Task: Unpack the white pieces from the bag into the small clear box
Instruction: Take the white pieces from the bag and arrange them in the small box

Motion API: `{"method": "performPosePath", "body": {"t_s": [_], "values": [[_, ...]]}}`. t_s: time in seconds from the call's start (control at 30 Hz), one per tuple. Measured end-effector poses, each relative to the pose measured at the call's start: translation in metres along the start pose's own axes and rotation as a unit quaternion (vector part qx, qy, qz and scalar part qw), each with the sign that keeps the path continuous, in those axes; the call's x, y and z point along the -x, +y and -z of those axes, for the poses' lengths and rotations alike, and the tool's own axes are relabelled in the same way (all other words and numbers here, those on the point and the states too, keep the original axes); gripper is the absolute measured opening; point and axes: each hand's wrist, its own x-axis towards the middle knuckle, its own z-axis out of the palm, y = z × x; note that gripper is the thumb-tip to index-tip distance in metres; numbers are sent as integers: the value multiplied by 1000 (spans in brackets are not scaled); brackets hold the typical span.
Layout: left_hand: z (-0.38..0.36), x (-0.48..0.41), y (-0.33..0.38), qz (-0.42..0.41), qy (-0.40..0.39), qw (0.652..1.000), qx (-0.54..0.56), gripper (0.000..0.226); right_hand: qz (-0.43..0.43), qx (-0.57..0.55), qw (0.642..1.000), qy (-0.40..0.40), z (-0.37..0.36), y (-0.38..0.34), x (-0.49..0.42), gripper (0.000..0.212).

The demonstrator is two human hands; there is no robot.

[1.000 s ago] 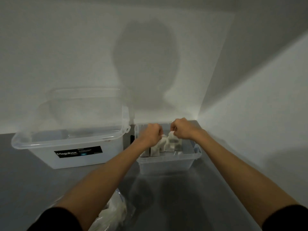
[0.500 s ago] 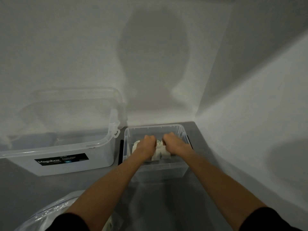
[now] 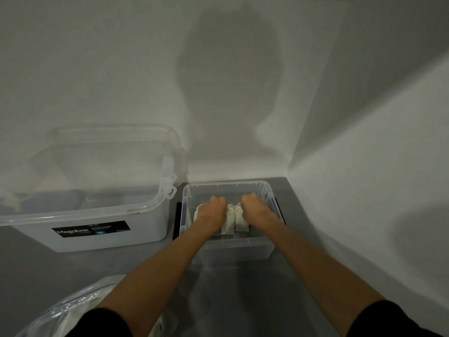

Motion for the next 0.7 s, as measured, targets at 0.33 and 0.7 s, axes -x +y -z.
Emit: {"method": "performPosePath", "body": {"t_s": [0.33, 0.7], "values": [[63, 28, -9, -70, 1, 991, 111, 23, 42, 54, 995, 72, 52, -27, 34, 17], [169, 175, -114, -112, 11, 967, 228, 21, 142, -66, 982, 107, 104, -127, 127, 14]]}}
